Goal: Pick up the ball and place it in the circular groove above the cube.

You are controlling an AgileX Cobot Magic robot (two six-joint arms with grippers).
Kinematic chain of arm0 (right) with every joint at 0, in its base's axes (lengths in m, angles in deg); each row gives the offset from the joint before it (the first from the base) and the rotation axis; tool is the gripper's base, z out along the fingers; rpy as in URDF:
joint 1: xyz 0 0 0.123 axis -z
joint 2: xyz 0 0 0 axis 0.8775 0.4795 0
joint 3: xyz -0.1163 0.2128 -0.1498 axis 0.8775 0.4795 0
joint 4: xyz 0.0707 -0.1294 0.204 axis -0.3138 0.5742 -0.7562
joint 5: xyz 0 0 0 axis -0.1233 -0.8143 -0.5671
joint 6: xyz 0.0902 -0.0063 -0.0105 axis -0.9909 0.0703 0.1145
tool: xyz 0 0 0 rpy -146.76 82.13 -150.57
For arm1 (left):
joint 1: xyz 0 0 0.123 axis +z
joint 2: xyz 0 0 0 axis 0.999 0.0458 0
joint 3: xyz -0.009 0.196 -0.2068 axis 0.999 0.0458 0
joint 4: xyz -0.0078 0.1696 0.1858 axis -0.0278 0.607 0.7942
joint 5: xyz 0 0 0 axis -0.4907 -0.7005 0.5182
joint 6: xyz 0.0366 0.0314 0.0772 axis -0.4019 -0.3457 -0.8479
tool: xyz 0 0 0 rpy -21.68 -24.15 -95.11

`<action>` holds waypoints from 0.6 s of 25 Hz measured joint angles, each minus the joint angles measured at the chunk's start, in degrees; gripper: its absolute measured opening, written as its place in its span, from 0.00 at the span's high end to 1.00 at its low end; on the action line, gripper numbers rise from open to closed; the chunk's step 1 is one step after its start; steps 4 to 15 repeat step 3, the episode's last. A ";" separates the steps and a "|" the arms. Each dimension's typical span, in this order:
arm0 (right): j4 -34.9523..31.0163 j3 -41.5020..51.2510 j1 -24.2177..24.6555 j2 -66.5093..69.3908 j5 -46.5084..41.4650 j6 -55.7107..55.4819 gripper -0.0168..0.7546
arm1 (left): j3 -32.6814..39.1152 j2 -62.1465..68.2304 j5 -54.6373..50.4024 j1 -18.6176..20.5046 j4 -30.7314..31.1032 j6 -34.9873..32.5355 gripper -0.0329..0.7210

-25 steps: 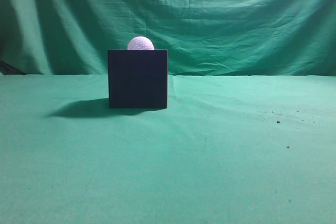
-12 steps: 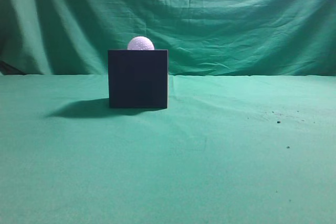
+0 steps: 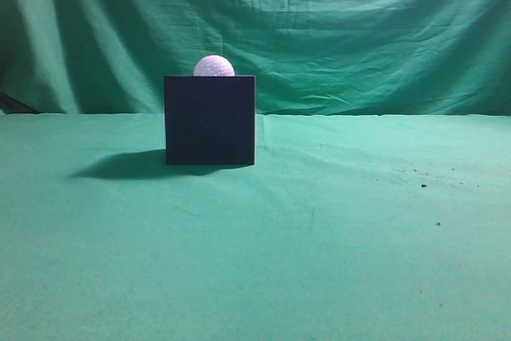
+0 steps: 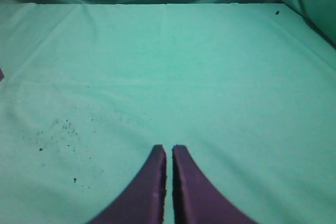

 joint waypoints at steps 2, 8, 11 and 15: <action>0.00 0.00 0.00 0.00 0.00 0.00 0.98 | 0.00 0.00 0.00 0.00 0.00 0.00 0.96; 0.00 0.00 0.00 0.00 0.00 0.00 0.98 | 0.00 0.00 0.00 0.00 0.00 0.00 0.96; 0.00 0.00 0.00 0.00 0.00 0.00 0.98 | 0.00 0.00 0.00 0.00 0.00 0.00 0.96; 0.00 0.00 0.00 0.00 0.00 0.00 0.98 | 0.00 0.00 0.00 0.00 0.00 0.00 0.96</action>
